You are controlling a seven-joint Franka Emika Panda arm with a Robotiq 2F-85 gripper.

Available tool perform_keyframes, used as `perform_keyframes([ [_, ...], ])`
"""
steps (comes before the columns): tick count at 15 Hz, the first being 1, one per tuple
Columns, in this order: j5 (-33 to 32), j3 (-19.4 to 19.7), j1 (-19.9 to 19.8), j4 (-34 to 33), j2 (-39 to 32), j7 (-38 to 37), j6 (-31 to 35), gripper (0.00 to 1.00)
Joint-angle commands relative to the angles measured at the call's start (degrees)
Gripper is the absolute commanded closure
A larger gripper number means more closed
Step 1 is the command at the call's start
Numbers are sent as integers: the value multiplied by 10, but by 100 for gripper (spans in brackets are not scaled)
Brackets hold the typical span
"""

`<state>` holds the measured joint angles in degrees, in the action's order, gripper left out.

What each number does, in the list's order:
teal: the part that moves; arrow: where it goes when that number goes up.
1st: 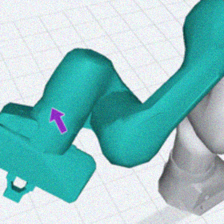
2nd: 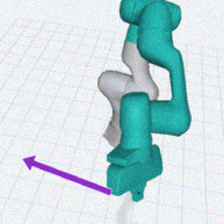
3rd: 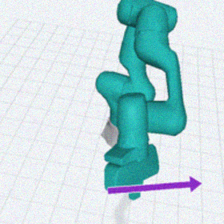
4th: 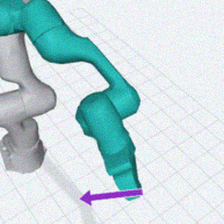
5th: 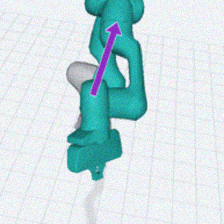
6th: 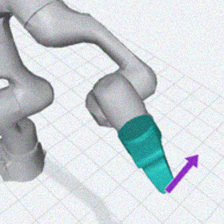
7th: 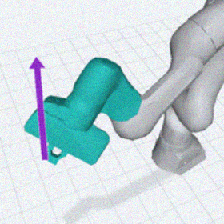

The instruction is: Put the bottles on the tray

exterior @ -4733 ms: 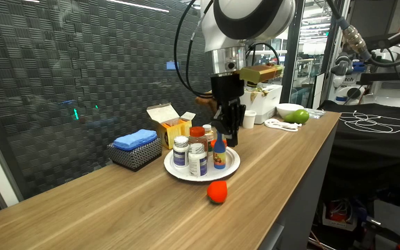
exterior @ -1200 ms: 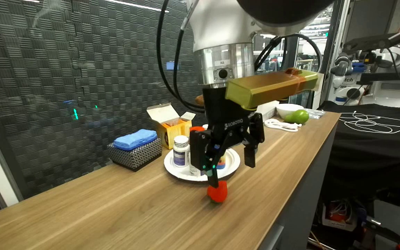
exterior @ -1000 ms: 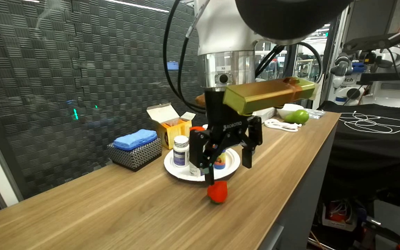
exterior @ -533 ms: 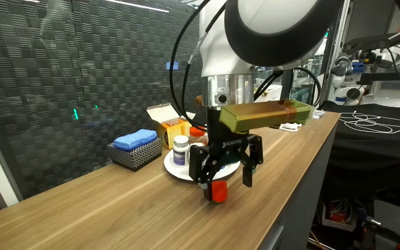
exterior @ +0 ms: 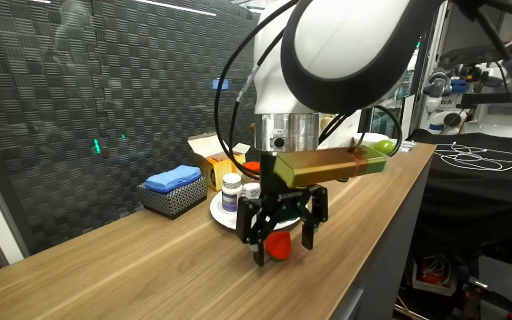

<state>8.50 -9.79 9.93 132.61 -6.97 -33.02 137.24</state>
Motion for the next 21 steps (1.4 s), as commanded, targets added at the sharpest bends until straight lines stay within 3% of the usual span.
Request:
perform_keyframes([
  [1, 9, 3, 6, -1, -1, 13, 22, 31],
  [2, 17, 1, 6, 0, 0, 22, 22, 31],
  [10, -1, 0, 15, 3, 4, 15, 24, 92],
  [11, -5, 1, 16, 2, 3, 11, 21, 91],
  [12, -10, 1, 17, 1, 3, 9, 18, 59],
  [14, -26, 3, 20, 0, 2, -2, 12, 64],
  [21, -86, 5, 32, 0, 8, -63, -10, 13],
])
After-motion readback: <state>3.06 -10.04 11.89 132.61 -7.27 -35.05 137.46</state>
